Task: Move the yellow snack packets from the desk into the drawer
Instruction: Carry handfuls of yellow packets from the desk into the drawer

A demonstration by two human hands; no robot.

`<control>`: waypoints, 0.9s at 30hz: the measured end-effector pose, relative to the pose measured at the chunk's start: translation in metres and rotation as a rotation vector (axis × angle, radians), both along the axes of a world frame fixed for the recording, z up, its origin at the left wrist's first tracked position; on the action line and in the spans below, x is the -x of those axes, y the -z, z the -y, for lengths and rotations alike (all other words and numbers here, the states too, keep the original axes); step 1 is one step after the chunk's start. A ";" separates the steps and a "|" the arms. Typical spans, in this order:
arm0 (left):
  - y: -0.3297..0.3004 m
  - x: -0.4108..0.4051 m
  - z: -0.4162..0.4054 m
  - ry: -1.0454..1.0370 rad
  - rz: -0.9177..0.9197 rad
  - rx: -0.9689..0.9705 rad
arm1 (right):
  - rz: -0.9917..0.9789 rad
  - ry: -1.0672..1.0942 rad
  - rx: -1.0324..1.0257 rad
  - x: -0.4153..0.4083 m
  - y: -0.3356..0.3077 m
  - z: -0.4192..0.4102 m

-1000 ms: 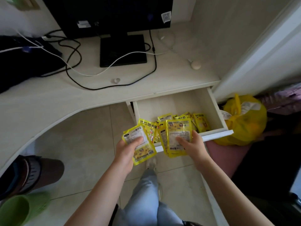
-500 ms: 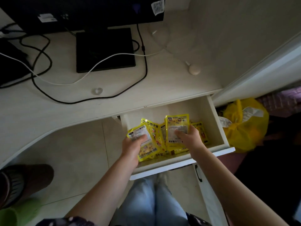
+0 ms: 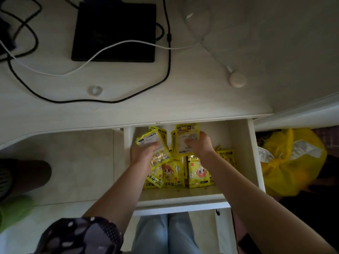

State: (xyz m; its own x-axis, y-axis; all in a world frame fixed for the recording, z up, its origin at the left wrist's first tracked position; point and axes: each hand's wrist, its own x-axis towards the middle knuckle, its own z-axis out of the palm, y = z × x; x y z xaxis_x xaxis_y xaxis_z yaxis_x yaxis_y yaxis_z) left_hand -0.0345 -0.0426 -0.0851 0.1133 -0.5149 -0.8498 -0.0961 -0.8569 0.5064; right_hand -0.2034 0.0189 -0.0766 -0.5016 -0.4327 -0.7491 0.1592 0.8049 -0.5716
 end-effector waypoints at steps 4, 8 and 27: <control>0.023 0.007 0.008 0.036 0.002 0.046 | -0.015 -0.071 -0.016 0.006 0.021 0.010; 0.040 0.004 0.012 0.091 0.098 0.045 | -0.048 -0.162 -0.044 0.011 0.035 0.010; -0.017 -0.023 -0.033 0.612 0.234 0.302 | -0.277 -0.497 -0.019 0.015 -0.026 -0.032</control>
State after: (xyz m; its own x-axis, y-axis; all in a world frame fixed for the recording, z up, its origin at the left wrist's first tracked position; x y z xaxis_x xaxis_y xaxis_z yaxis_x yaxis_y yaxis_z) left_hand -0.0112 -0.0091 -0.0683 -0.1091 -0.7530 -0.6489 -0.6491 -0.4404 0.6203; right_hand -0.2184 0.0511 -0.0507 -0.4201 -0.6550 -0.6281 -0.3955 0.7551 -0.5229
